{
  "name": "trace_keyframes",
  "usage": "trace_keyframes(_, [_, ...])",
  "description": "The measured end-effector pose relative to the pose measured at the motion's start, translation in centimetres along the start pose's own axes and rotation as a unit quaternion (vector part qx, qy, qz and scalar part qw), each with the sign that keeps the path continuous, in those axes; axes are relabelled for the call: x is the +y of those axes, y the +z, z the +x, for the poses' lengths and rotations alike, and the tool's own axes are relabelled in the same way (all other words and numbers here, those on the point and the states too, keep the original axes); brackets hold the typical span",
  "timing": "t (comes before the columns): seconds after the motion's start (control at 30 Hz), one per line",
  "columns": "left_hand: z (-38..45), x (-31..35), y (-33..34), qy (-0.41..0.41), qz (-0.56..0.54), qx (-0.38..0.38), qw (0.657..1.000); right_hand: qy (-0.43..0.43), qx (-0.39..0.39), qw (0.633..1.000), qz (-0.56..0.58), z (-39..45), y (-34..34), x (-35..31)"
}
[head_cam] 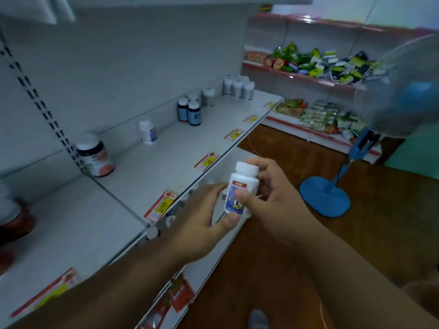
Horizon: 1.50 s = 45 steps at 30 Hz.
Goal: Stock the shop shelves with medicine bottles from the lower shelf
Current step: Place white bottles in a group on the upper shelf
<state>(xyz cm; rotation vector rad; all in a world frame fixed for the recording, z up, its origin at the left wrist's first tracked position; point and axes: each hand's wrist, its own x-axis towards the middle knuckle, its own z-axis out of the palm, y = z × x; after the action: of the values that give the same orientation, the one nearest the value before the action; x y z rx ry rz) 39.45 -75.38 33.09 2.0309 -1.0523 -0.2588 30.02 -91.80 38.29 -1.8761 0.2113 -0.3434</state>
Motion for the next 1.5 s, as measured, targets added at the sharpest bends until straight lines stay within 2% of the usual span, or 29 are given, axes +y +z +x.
trace_keyframes(0.17, [5.5, -0.5, 1.1, -0.096, 0.002, 0.055, 0.994, -0.006, -0.070, 0.997, -0.035, 8.9, -3.8, 2.1])
trace_keyframes(0.27, [7.9, -1.3, 0.1, -0.111, 0.002, 0.113, 0.987, -0.022, -0.133, 0.990, -0.044, 14.5, -3.5, 2.5])
trace_keyframes(0.33, [9.2, -3.1, -0.8, -0.162, 0.024, 0.143, 0.976, -0.039, -0.157, 0.985, -0.065, 18.1, -2.2, 2.8])
trace_keyframes(0.6, [14.3, -8.8, -4.8, -0.281, 0.145, 0.144, 0.938, -0.108, -0.207, 0.967, -0.098, 28.9, 4.1, 4.7])
trace_keyframes(0.7, [15.9, -10.1, -6.0, -0.301, 0.181, 0.152, 0.924, -0.130, -0.230, 0.957, -0.119, 32.3, 5.8, 5.2])
trace_keyframes(0.8, [17.4, -11.6, -6.7, -0.320, 0.247, 0.177, 0.897, -0.175, -0.246, 0.940, -0.155, 35.5, 7.5, 5.9])
trace_keyframes(0.97, [20.6, -13.3, -8.3, -0.359, 0.345, 0.238, 0.834, -0.239, -0.279, 0.908, -0.201, 40.9, 10.4, 7.3])
trace_keyframes(1.07, [22.0, -14.4, -8.9, -0.405, 0.357, 0.224, 0.811, -0.272, -0.313, 0.884, -0.215, 43.2, 11.8, 8.7])
trace_keyframes(1.2, [22.7, -15.5, -9.1, -0.423, 0.365, 0.202, 0.804, -0.315, -0.346, 0.852, -0.236, 45.4, 12.9, 10.0])
trace_keyframes(1.4, [23.1, -15.2, -9.2, -0.434, 0.367, 0.210, 0.796, -0.384, -0.317, 0.814, -0.299, 47.1, 13.7, 9.6])
trace_keyframes(1.5, [23.1, -15.0, -9.3, -0.435, 0.358, 0.210, 0.799, -0.387, -0.317, 0.802, -0.326, 46.9, 14.2, 8.9])
